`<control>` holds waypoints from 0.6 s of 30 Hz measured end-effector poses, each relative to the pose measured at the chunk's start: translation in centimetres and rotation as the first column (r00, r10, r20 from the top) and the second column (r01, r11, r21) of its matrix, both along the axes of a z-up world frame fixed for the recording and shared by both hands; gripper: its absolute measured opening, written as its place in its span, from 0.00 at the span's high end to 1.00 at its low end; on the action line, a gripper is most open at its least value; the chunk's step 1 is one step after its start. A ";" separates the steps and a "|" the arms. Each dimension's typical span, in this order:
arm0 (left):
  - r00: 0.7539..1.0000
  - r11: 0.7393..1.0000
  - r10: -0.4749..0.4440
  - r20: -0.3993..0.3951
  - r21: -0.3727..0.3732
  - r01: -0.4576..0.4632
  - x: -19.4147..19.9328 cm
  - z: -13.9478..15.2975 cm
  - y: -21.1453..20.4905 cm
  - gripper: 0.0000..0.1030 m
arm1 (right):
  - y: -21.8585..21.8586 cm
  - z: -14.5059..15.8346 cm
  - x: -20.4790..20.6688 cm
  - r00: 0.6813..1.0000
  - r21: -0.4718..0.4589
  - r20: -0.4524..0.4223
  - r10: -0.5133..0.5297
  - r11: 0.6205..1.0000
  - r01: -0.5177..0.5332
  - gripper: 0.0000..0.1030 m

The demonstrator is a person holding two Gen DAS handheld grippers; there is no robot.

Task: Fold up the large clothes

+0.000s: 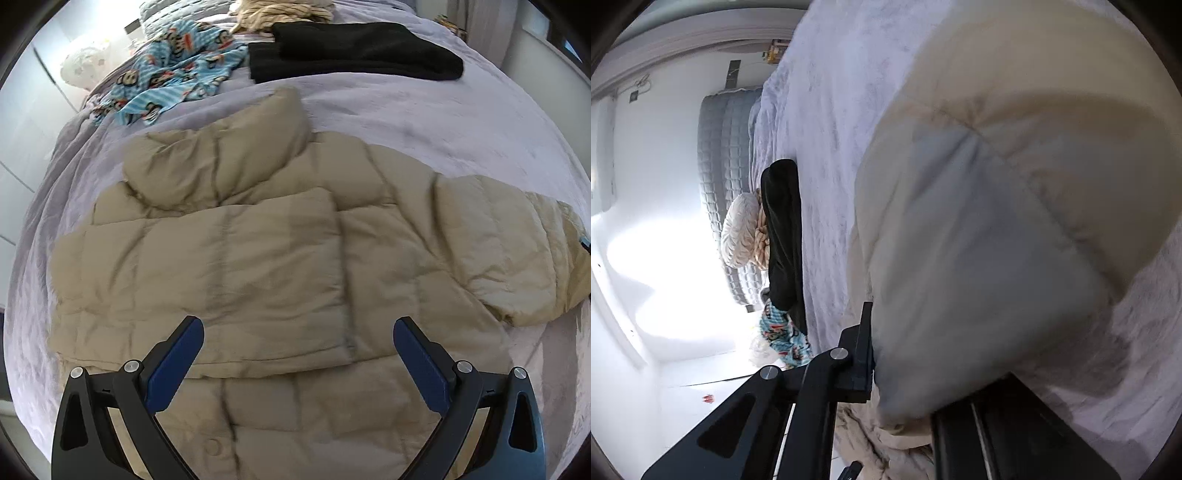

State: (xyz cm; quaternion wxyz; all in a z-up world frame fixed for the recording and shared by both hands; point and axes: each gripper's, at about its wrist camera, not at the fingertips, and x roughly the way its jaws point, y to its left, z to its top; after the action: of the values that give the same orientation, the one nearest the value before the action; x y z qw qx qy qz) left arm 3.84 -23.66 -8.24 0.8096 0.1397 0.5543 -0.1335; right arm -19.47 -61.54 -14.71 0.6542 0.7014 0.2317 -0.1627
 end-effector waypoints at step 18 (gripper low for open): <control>0.990 0.989 0.133 0.053 -0.070 -0.129 4.9 0.9 13.7 0.00 | 26.3 14.6 22.6 0.766 -0.620 -0.288 0.575 0.498 -0.606 0.91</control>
State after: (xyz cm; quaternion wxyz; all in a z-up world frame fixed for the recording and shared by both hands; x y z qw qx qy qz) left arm 8.72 -10.00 -7.30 0.8363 0.0796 0.5341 -0.0943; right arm 3.13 -35.25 -0.09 0.8737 0.2843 0.3943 -0.0177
